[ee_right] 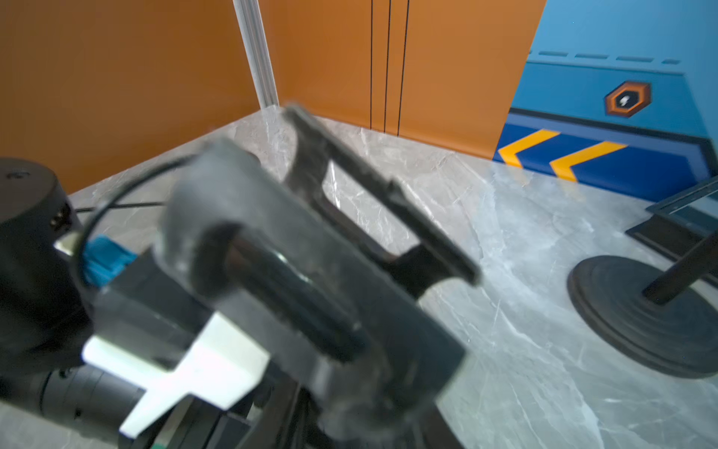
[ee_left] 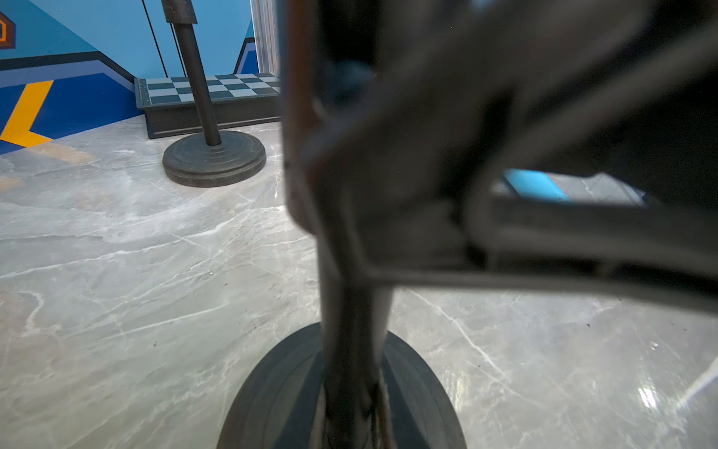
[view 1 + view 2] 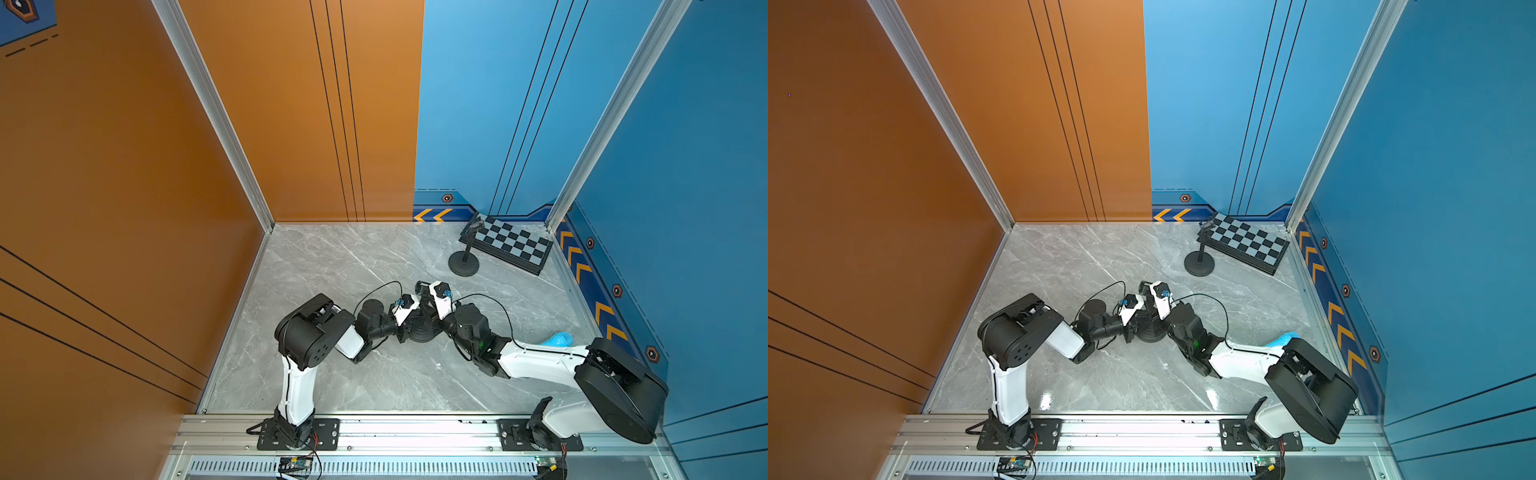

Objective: Assemble a microphone stand
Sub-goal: Screw the microphone stand pole into the microphone stand base.

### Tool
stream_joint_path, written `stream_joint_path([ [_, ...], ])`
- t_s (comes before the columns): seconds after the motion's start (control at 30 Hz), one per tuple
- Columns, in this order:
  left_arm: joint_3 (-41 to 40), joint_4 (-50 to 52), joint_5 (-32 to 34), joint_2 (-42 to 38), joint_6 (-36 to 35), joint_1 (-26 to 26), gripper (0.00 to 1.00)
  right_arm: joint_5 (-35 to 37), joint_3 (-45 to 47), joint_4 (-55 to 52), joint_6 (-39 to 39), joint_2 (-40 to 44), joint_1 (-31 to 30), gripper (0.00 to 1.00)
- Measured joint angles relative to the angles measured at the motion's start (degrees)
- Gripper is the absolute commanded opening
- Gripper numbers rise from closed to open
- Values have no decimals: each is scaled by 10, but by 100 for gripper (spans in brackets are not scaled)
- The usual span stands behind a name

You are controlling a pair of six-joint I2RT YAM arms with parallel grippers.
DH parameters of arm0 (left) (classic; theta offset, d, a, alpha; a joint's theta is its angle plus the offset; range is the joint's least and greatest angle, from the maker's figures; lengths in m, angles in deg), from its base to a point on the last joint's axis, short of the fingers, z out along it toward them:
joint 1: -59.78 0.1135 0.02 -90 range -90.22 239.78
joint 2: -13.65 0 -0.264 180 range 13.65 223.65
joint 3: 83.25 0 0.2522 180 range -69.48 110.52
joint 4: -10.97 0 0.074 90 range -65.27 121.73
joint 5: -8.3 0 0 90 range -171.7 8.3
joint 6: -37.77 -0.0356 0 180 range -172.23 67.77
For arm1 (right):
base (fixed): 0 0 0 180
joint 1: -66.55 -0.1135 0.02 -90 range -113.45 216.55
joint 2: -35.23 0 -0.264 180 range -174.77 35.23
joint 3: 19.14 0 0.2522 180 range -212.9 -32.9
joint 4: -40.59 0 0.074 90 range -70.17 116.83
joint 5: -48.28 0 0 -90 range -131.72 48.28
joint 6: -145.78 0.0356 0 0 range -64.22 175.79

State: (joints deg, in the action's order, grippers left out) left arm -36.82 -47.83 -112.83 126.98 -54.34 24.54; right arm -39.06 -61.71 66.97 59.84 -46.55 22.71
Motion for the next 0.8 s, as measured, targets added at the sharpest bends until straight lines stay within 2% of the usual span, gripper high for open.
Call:
stream_joint_path([
  [0.2, 0, 0, -8, 0, -1, 1, 11, -193, -12, -78, -64, 7, 94, 47],
  [0.37, 0, -1, -13, 1, -1, 4, 18, -293, -52, -111, -108, -3, 130, 48],
  [0.53, 0, -1, -18, 3, -2, 7, 20, -363, -99, -121, -124, -53, 142, 46],
  [0.63, 0, -1, -19, 3, -2, 7, 21, -386, -119, -121, -129, -71, 143, 41],
  [0.8, 2, -3, -20, 7, -2, 7, 25, -400, -123, -120, -130, -73, 142, 17],
])
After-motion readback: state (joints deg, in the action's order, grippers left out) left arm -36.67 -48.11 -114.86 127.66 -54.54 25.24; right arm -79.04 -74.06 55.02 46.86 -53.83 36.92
